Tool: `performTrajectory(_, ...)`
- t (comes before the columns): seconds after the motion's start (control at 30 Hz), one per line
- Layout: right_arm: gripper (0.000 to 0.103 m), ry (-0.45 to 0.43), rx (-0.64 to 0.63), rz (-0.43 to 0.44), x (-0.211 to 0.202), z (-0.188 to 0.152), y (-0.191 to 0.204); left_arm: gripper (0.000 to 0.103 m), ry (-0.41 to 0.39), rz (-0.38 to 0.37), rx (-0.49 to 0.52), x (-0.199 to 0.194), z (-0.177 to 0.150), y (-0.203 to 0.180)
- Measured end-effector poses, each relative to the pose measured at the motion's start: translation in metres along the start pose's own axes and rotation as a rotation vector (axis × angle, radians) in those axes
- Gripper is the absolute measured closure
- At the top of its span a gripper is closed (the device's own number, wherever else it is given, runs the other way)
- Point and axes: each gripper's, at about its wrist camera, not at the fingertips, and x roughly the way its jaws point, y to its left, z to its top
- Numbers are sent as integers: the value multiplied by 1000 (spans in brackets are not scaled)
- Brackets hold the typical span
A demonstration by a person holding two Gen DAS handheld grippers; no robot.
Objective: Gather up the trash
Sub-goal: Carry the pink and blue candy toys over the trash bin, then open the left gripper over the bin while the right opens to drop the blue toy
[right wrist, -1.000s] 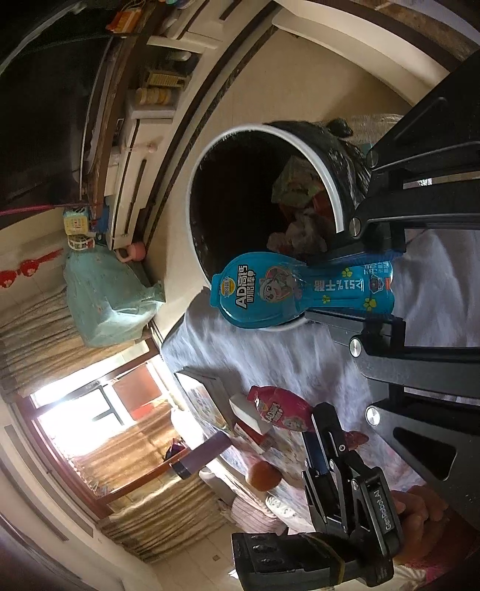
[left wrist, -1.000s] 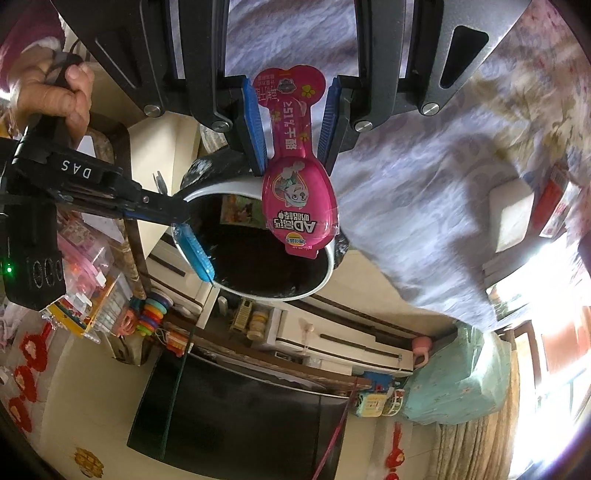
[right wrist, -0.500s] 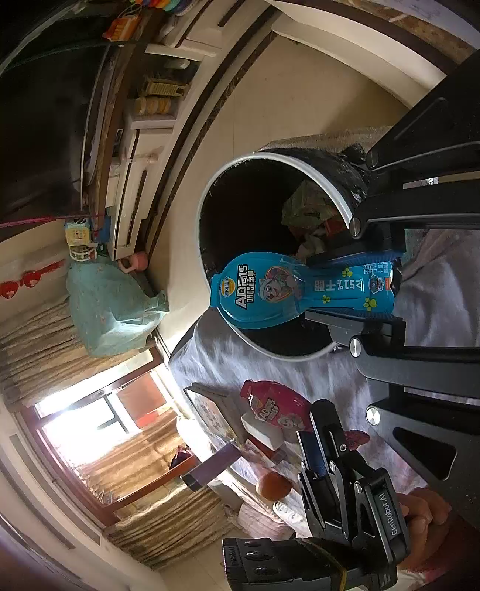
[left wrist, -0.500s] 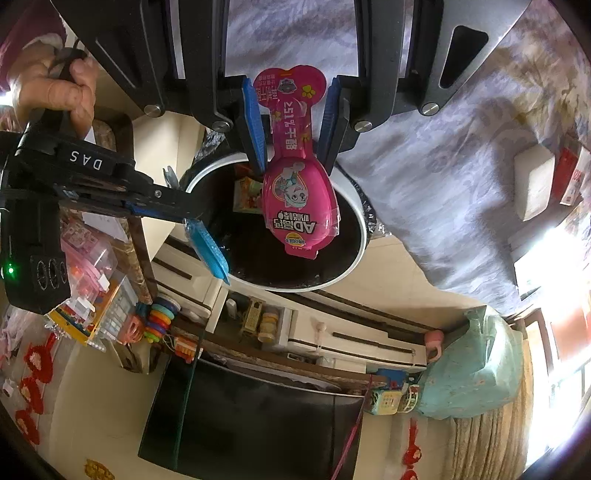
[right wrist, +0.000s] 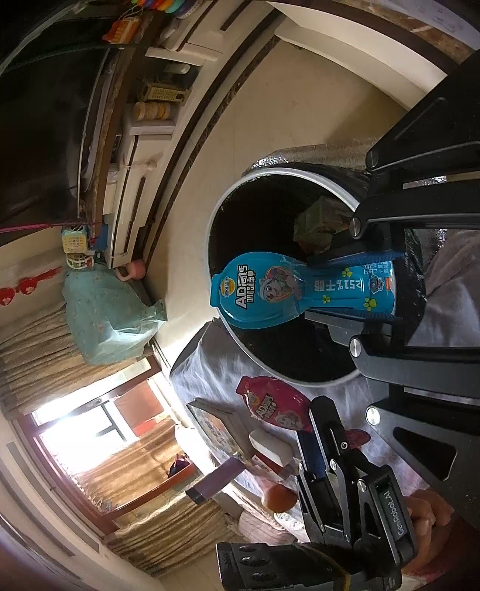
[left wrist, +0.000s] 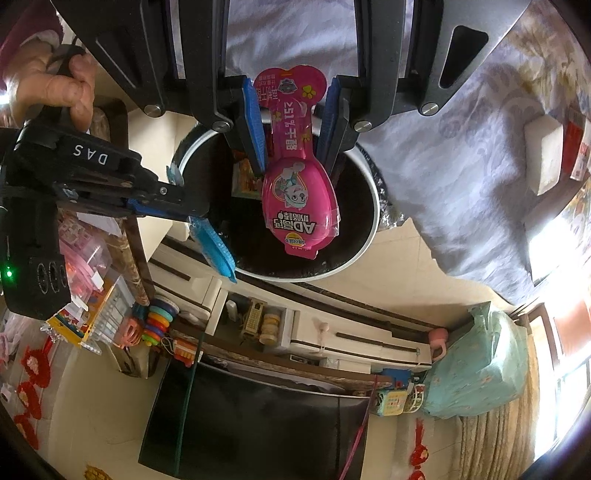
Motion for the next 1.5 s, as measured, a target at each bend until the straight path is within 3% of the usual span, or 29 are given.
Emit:
performTrajectory(1.2,83,74,3,-44,28,19,-14,76,79,0,-21,47,32,7)
performTrajectory(1.37,79,83,14,-39,31,20,-17,76,86,6,-20,49,34,5)
performTrajectory(1.5,72,78,24,-34,28,21,-18,63,81,11,-35,47,34,7)
